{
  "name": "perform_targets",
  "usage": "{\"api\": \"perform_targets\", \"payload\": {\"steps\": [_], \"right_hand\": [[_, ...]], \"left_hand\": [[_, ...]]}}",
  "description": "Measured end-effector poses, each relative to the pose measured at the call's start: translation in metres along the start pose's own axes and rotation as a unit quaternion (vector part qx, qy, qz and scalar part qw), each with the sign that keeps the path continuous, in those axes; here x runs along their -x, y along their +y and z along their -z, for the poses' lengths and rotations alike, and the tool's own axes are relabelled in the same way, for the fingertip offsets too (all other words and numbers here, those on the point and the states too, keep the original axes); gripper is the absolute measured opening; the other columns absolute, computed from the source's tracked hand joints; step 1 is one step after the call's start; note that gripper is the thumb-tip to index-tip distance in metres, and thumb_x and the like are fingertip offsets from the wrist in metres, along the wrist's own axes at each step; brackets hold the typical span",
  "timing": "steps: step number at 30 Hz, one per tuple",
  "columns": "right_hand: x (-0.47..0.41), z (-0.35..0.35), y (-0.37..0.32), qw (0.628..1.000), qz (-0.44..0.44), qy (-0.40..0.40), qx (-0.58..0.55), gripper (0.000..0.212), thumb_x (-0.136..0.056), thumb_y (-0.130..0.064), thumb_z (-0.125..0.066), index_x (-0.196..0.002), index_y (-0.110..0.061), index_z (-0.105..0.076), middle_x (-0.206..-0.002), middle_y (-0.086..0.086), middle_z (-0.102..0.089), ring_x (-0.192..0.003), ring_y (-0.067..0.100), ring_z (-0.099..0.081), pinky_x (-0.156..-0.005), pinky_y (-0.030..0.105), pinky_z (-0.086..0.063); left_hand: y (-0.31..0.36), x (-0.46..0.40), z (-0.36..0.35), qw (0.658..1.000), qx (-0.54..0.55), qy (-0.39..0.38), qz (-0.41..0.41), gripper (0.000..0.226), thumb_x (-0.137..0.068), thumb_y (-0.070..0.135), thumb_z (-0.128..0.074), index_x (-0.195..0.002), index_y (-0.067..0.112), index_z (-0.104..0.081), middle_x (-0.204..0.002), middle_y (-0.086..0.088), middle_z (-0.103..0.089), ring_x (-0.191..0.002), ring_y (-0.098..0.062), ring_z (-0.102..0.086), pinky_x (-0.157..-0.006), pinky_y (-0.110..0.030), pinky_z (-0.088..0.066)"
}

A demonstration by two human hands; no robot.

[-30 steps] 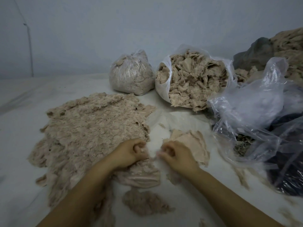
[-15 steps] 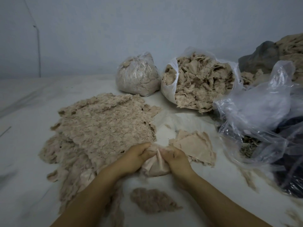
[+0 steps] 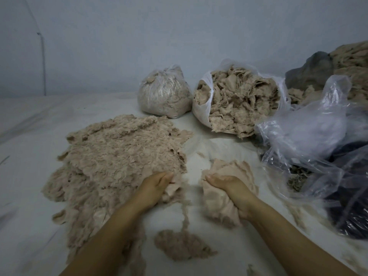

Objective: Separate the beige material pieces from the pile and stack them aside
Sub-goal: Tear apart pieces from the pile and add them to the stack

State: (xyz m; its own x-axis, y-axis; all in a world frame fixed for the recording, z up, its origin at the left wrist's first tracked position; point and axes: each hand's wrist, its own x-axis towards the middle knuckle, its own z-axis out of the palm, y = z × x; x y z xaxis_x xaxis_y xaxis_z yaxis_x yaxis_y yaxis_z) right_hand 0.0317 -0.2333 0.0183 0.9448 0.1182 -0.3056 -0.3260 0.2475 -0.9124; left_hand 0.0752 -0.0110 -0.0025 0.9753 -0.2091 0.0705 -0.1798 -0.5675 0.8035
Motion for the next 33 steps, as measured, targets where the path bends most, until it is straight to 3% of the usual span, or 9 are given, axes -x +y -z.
{"api": "perform_targets", "payload": {"steps": [4, 6, 9, 13, 18, 22, 24, 29, 33], "right_hand": [[-0.009, -0.010, 0.013, 0.992, 0.018, -0.008, 0.126, 0.063, -0.086, -0.062, -0.047, -0.103, -0.007, -0.073, -0.100, 0.011, -0.074, -0.097, 0.023, -0.070, -0.093, 0.037, -0.053], [-0.009, -0.011, 0.017, 0.994, 0.005, -0.007, 0.104, 0.071, -0.086, -0.069, -0.038, -0.110, -0.010, -0.070, -0.105, 0.009, -0.073, -0.101, 0.021, -0.069, -0.096, 0.037, -0.051], [-0.003, -0.008, 0.021, 0.995, 0.020, -0.039, 0.093, 0.060, -0.078, -0.059, -0.060, -0.103, -0.006, -0.072, -0.101, 0.013, -0.073, -0.092, 0.025, -0.070, -0.089, 0.037, -0.052], [-0.001, -0.002, 0.025, 0.993, 0.045, -0.048, 0.098, 0.063, -0.071, -0.041, -0.070, -0.104, 0.012, -0.063, -0.093, 0.018, -0.067, -0.084, 0.026, -0.061, -0.081, 0.037, -0.047], [0.002, -0.001, 0.023, 0.995, 0.029, -0.049, 0.087, 0.041, -0.071, -0.039, -0.070, -0.085, -0.001, -0.067, -0.078, 0.018, -0.063, -0.064, 0.025, -0.059, -0.062, 0.031, -0.048], [0.001, -0.005, 0.024, 0.990, 0.054, -0.054, 0.118, 0.063, -0.081, -0.040, -0.065, -0.102, 0.019, -0.057, -0.094, 0.031, -0.063, -0.085, 0.031, -0.057, -0.079, 0.041, -0.045], [0.002, -0.010, 0.025, 0.985, 0.093, -0.035, 0.144, 0.054, -0.089, -0.043, -0.055, -0.105, 0.008, -0.065, -0.098, 0.019, -0.071, -0.088, 0.029, -0.065, -0.082, 0.036, -0.050], [0.003, -0.005, 0.041, 0.937, 0.171, 0.080, 0.295, 0.051, -0.101, -0.039, -0.033, -0.079, -0.001, -0.059, -0.076, 0.009, -0.063, -0.080, 0.027, -0.058, -0.077, 0.034, -0.046], [0.013, 0.000, 0.052, 0.934, 0.118, 0.053, 0.332, 0.046, -0.099, -0.048, -0.030, -0.078, -0.023, -0.061, -0.061, -0.011, -0.061, -0.069, 0.009, -0.057, -0.069, 0.024, -0.043]], "left_hand": [[0.040, 0.001, -0.027, 0.987, 0.125, -0.103, 0.009, 0.020, -0.087, 0.043, -0.059, -0.100, 0.028, -0.061, -0.098, 0.004, -0.065, -0.092, -0.011, -0.063, -0.083, -0.022, -0.049], [0.049, 0.003, -0.034, 0.978, 0.178, -0.108, 0.019, 0.007, -0.088, 0.025, -0.065, -0.090, 0.018, -0.064, -0.082, -0.003, -0.064, -0.074, -0.014, -0.061, -0.072, -0.024, -0.049], [0.049, 0.003, -0.035, 0.959, 0.268, -0.077, 0.044, 0.022, -0.094, 0.012, -0.054, -0.073, 0.012, -0.059, -0.060, 0.001, -0.057, -0.053, -0.009, -0.052, -0.052, -0.021, -0.043], [0.045, 0.000, -0.033, 0.953, 0.289, -0.044, 0.082, 0.028, -0.098, 0.015, -0.047, -0.074, 0.010, -0.060, -0.060, -0.001, -0.059, -0.049, -0.008, -0.055, -0.049, -0.021, -0.044], [0.035, -0.009, -0.029, 0.952, 0.240, 0.136, 0.130, 0.034, -0.101, 0.026, -0.041, -0.071, 0.012, -0.049, -0.055, -0.001, -0.041, -0.049, -0.015, -0.040, -0.049, -0.026, -0.033], [0.041, -0.003, -0.032, 0.939, 0.308, -0.072, 0.135, 0.046, -0.089, 0.054, -0.050, -0.096, 0.014, -0.070, -0.090, -0.007, -0.073, -0.084, -0.024, -0.070, -0.077, -0.033, -0.054], [0.045, 0.002, -0.043, 0.916, 0.358, -0.120, 0.132, 0.035, -0.081, 0.042, -0.066, -0.094, 0.010, -0.073, -0.097, -0.014, -0.073, -0.087, -0.024, -0.070, -0.078, -0.031, -0.055], [0.043, -0.014, -0.045, 0.907, 0.376, 0.097, 0.161, 0.012, -0.095, 0.018, -0.056, -0.089, 0.012, -0.064, -0.087, -0.010, -0.069, -0.079, -0.024, -0.063, -0.074, -0.036, -0.051], [0.045, -0.021, -0.022, 0.910, 0.371, 0.127, 0.134, 0.016, -0.097, 0.021, -0.051, -0.095, 0.014, -0.066, -0.077, 0.001, -0.070, -0.070, -0.014, -0.064, -0.062, -0.025, -0.052]]}}
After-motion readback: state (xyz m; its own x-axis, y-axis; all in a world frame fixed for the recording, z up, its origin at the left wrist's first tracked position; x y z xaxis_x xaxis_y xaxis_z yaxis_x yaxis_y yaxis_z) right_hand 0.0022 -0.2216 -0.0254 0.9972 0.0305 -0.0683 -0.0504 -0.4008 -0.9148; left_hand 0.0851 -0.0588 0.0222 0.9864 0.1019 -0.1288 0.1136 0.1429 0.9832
